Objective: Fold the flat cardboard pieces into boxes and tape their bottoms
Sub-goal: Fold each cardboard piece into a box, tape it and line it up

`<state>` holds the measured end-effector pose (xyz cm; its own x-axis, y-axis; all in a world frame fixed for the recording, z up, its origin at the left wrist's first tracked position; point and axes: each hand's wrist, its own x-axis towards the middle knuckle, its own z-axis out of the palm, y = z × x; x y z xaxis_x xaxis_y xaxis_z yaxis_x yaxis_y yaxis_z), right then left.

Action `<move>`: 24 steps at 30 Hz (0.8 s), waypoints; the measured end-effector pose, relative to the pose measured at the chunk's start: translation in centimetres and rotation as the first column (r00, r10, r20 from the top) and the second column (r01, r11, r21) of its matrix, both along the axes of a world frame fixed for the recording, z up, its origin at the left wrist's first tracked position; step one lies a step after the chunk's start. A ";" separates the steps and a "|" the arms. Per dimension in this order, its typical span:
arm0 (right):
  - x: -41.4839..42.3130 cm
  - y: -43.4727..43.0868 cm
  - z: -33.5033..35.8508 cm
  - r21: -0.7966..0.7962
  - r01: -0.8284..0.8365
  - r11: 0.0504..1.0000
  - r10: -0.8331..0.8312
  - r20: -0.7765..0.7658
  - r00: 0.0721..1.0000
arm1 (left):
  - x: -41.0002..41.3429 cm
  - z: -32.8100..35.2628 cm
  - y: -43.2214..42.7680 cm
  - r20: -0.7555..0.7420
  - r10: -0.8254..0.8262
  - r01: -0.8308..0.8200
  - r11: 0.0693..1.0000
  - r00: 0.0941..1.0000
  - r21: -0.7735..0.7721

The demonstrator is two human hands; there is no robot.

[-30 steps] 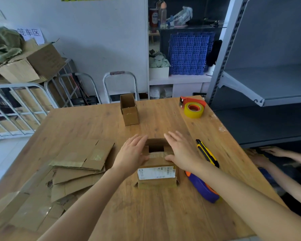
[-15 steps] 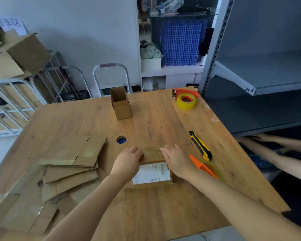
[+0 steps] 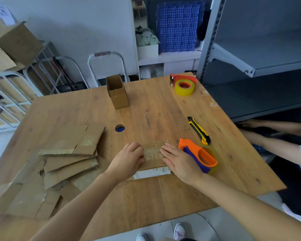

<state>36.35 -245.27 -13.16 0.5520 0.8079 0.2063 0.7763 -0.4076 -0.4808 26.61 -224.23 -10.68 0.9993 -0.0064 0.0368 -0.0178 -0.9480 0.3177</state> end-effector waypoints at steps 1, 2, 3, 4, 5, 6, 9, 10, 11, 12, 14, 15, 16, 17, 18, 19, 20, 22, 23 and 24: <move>-0.1 0.1 -0.2 0.010 0.019 1.000 -0.019 0.017 1.000 | -0.3 -0.4 -0.2 -0.004 -0.018 0.018 1.000 1.000 -0.023; -0.1 0.3 -0.2 0.013 0.026 1.000 -0.027 0.025 0.999 | -0.5 -0.8 -0.3 -0.032 -0.041 0.040 0.999 0.999 -0.026; -0.2 0.4 -0.3 0.013 0.026 1.000 -0.026 0.038 0.999 | -0.6 -1.1 -0.3 -0.078 -0.063 0.062 0.998 0.995 -0.018; -0.2 0.5 -0.3 0.015 0.024 1.000 -0.025 0.055 0.998 | -0.6 -1.2 -0.1 -0.120 -0.065 0.064 0.998 0.991 -0.012; -0.3 0.6 -0.4 0.016 0.027 1.000 -0.028 0.068 0.997 | -0.6 -1.3 0.0 -0.141 -0.063 0.062 0.998 0.988 -0.010; -0.4 0.6 -0.4 0.014 0.026 1.000 -0.027 0.076 0.997 | -0.5 -1.3 0.2 -0.152 -0.062 0.062 0.998 0.986 -0.004; -0.4 0.7 0.1 -0.005 0.028 1.000 -0.028 0.053 0.998 | -0.5 -1.5 0.0 -0.159 -0.068 0.075 0.996 0.985 0.039; -0.3 0.4 0.4 -0.007 0.035 0.999 -0.035 0.033 0.999 | -0.5 -1.6 -0.2 -0.159 -0.062 0.073 0.995 0.985 0.063; -0.2 0.1 0.6 -0.006 0.044 0.999 -0.044 0.009 0.999 | -0.6 -1.7 -0.4 -0.149 -0.046 0.058 0.995 0.988 0.081; 0.0 -0.4 0.7 0.000 0.076 0.997 -0.076 -0.002 0.997 | -0.6 -1.7 -0.6 -0.142 -0.029 0.042 0.995 0.989 0.089; 0.3 -1.8 0.1 -0.020 0.213 0.977 -0.213 -0.023 0.977 | -0.6 -1.4 -1.0 -0.132 0.000 0.011 0.997 0.991 0.082; 0.5 -2.5 -0.5 -0.051 0.284 0.957 -0.285 -0.018 0.958 | -0.6 -1.3 -1.1 -0.125 0.010 0.000 0.997 0.992 0.079; 0.7 -3.2 -0.9 -0.117 0.336 0.935 -0.337 0.004 0.941 | -0.7 -1.1 -1.2 -0.123 0.017 -0.009 0.998 0.992 0.069; 0.7 -3.8 -1.3 -0.220 0.371 0.902 -0.371 0.045 0.928 | -0.7 -1.1 -1.2 -0.127 0.020 -0.013 0.998 0.992 0.057; 0.7 -4.2 -1.6 -0.338 0.403 0.850 -0.394 0.099 0.914 | -0.8 -1.0 -1.3 -0.129 0.016 -0.009 0.999 0.991 0.054; 0.6 -4.5 -1.8 -0.435 0.435 0.788 -0.417 0.142 0.898 | -0.8 -0.9 -1.2 -0.134 0.003 0.006 0.998 0.991 0.066; 0.5 -4.6 -1.8 -0.492 0.462 0.737 -0.437 0.175 0.882 | -0.8 -0.9 -1.2 -0.139 -0.009 0.021 0.996 0.990 0.085; 0.4 -4.4 -1.8 -0.541 0.493 0.682 -0.447 0.225 0.866 | -0.7 -0.8 -1.2 -0.149 -0.011 0.028 0.993 0.989 0.115; 0.4 -4.2 -1.8 -0.561 0.496 0.663 -0.439 0.245 0.864 | -0.7 -0.7 -1.2 -0.148 -0.008 0.027 0.991 0.989 0.128; 0.4 -4.0 -1.9 -0.582 0.494 0.646 -0.423 0.267 0.866 | -0.6 -0.7 -1.3 -0.147 -0.006 0.027 0.990 0.989 0.138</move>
